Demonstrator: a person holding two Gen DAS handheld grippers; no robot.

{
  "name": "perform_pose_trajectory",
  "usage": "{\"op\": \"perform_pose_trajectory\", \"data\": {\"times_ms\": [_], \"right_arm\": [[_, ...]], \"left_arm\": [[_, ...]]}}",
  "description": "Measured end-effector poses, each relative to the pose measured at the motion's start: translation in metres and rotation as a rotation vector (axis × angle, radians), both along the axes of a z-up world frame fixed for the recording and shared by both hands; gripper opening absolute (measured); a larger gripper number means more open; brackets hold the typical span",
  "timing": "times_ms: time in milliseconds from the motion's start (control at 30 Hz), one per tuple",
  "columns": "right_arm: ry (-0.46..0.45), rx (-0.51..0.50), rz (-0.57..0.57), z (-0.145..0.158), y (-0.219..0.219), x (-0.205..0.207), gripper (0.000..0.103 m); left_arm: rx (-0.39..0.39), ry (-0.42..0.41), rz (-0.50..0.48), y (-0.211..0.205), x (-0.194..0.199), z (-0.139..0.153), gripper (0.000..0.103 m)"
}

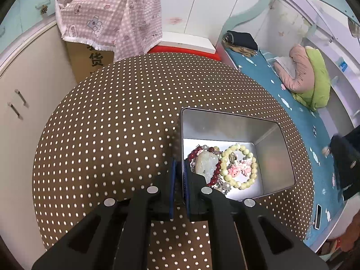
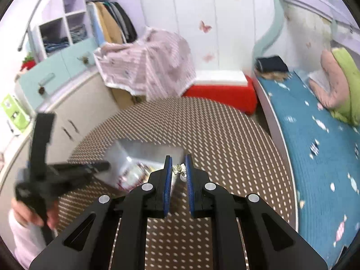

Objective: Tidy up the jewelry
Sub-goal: 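Move the silver bead over the tin box and open the right tool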

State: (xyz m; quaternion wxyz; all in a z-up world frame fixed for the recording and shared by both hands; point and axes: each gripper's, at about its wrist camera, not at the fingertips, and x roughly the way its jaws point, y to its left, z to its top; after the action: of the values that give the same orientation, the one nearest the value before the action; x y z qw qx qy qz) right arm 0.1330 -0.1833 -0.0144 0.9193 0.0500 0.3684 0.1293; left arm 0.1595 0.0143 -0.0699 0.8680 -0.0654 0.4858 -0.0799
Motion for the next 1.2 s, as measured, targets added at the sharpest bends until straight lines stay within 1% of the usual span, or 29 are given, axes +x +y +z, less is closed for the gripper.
{"op": "perform_pose_trajectory", "data": {"times_ms": [67, 167, 300, 333, 400, 433, 467, 600, 867, 933, 967, 1000, 1067, 1100, 1133, 1167, 1200], "right_arm": [[-0.016, 0.007, 0.027, 0.010, 0.011, 0.004, 0.013], [-0.013, 0.024, 0.063, 0.015, 0.023, 0.010, 0.013], [0.011, 0.012, 0.100, 0.009, 0.038, 0.019, 0.015], [0.019, 0.001, 0.109, 0.007, 0.041, 0.019, 0.017], [0.046, -0.025, 0.084, 0.002, 0.044, 0.023, 0.041], [0.037, -0.024, 0.061, 0.001, 0.042, 0.022, 0.064], [0.016, -0.020, 0.034, 0.001, 0.039, 0.021, 0.067], [0.049, -0.010, 0.006, -0.006, 0.034, 0.024, 0.067], [0.073, -0.043, -0.038, -0.014, 0.024, 0.016, 0.067], [0.077, -0.054, -0.046, -0.016, 0.024, 0.012, 0.067], [0.077, -0.055, -0.049, -0.015, 0.024, 0.009, 0.067], [0.079, -0.055, -0.053, -0.016, 0.023, 0.006, 0.067], [0.077, -0.057, -0.067, -0.015, 0.021, -0.001, 0.072], [0.073, -0.062, -0.077, -0.015, 0.020, -0.004, 0.073], [0.066, -0.071, -0.093, -0.013, 0.018, -0.007, 0.077], [0.063, -0.076, -0.103, -0.012, 0.017, -0.009, 0.081], [0.058, -0.080, -0.117, -0.011, 0.016, -0.013, 0.082]], "left_arm": [[0.002, 0.002, 0.002, 0.000, -0.003, 0.000, 0.006], [0.014, -0.001, 0.002, -0.002, -0.005, 0.001, 0.006], [0.021, -0.006, 0.003, -0.003, -0.005, 0.003, 0.006], [0.022, -0.007, 0.001, -0.003, -0.005, 0.003, 0.005], [0.025, -0.008, 0.000, -0.003, -0.004, 0.003, 0.006], [0.024, -0.006, -0.001, -0.003, -0.003, 0.003, 0.006], [0.021, -0.004, -0.002, -0.002, -0.003, 0.002, 0.006], [0.029, -0.003, -0.004, -0.003, -0.002, 0.002, 0.006], [0.051, -0.018, -0.007, -0.006, -0.005, 0.007, 0.008], [0.065, -0.027, 0.003, -0.006, -0.008, 0.011, 0.022], [0.077, -0.037, 0.009, -0.006, -0.011, 0.012, 0.039], [0.086, -0.050, 0.014, -0.005, -0.013, 0.014, 0.048], [0.086, -0.064, 0.015, -0.004, -0.020, 0.020, 0.051], [0.085, -0.066, 0.015, -0.005, -0.022, 0.022, 0.056], [0.088, -0.077, 0.016, -0.005, -0.026, 0.025, 0.060], [0.094, -0.087, 0.016, -0.006, -0.030, 0.027, 0.066], [0.102, -0.099, 0.013, -0.007, -0.035, 0.030, 0.068]]}}
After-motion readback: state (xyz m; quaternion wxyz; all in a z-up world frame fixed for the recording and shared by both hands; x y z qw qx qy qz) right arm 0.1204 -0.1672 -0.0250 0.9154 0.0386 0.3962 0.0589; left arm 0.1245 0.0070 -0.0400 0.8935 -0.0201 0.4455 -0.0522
